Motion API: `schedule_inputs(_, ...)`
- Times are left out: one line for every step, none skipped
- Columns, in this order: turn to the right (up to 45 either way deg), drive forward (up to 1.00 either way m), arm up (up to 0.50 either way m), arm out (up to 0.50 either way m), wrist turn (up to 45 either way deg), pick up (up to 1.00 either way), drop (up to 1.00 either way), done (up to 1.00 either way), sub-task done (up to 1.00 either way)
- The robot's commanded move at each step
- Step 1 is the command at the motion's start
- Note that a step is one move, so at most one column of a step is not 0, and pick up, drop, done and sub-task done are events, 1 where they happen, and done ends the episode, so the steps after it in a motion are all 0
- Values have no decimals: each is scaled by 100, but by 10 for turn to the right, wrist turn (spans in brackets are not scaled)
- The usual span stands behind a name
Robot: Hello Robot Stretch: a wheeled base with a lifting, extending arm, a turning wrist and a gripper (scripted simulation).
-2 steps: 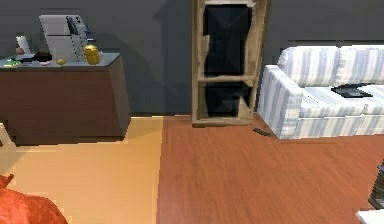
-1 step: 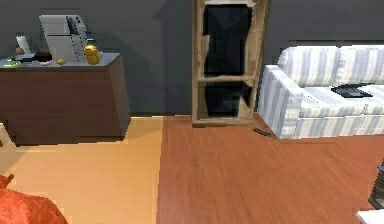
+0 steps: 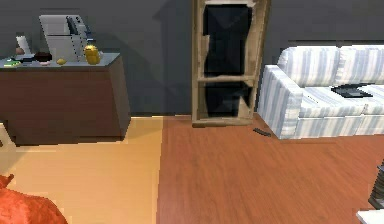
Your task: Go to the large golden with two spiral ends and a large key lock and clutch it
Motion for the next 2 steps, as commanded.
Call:
schedule_inputs(0,0,0,50,0,0,0,0,0)
schedule_inputs(0,0,0,0,450,0,0,0,0)
